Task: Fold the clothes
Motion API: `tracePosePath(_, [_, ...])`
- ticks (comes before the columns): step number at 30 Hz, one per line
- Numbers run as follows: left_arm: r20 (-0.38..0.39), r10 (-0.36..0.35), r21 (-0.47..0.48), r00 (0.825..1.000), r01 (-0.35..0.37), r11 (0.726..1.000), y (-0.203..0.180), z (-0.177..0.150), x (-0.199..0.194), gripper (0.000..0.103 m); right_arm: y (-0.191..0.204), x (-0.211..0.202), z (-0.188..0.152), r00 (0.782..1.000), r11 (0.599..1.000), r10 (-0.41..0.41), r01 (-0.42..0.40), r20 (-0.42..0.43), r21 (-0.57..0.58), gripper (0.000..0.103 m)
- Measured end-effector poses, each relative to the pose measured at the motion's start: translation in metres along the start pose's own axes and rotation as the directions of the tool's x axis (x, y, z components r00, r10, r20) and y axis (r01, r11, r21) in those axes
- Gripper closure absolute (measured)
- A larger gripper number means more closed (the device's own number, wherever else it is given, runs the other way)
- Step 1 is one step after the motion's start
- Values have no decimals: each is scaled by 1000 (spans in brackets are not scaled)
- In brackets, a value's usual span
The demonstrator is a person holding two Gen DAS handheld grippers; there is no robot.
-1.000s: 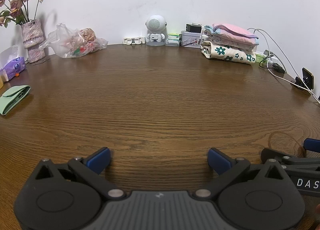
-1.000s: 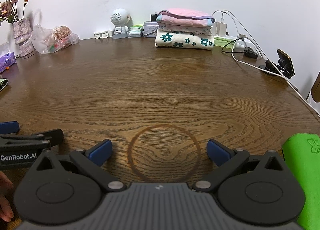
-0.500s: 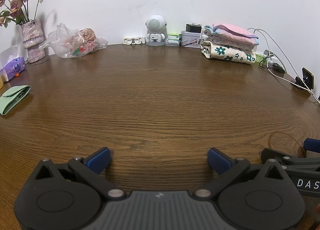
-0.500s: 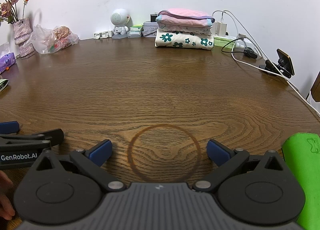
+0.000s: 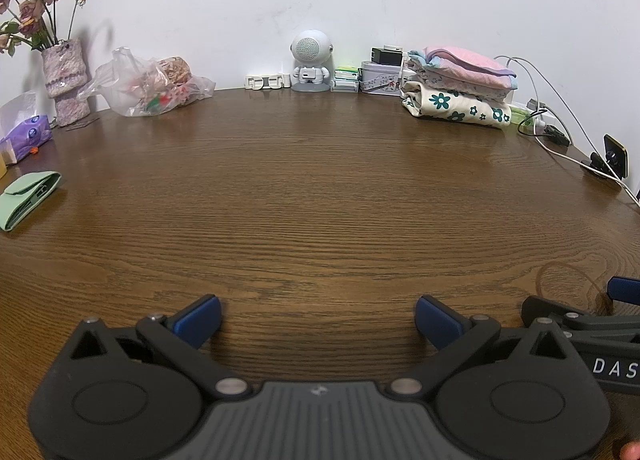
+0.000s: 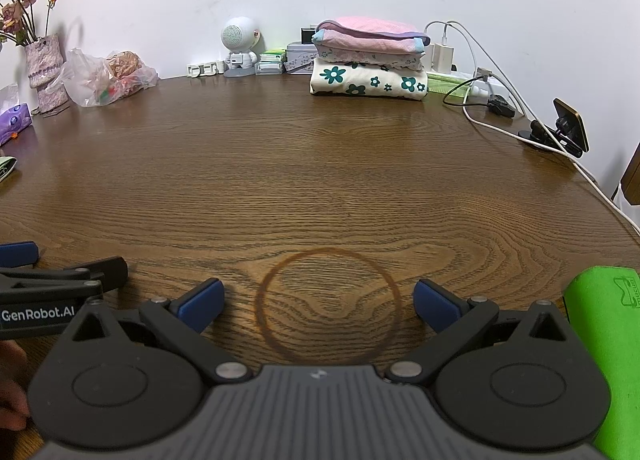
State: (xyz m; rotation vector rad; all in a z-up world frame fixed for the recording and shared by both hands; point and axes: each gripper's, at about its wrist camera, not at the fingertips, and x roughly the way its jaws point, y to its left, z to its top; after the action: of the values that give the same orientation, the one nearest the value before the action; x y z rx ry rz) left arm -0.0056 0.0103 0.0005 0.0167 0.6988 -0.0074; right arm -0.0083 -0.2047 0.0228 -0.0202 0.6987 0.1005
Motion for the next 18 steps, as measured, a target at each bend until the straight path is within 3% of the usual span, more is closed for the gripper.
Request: tracePosePath(18, [0,-2,0,1000,2,1000,-2,0,1,0,-1,-1,-1,1000,1000,2,-2,0,3,1])
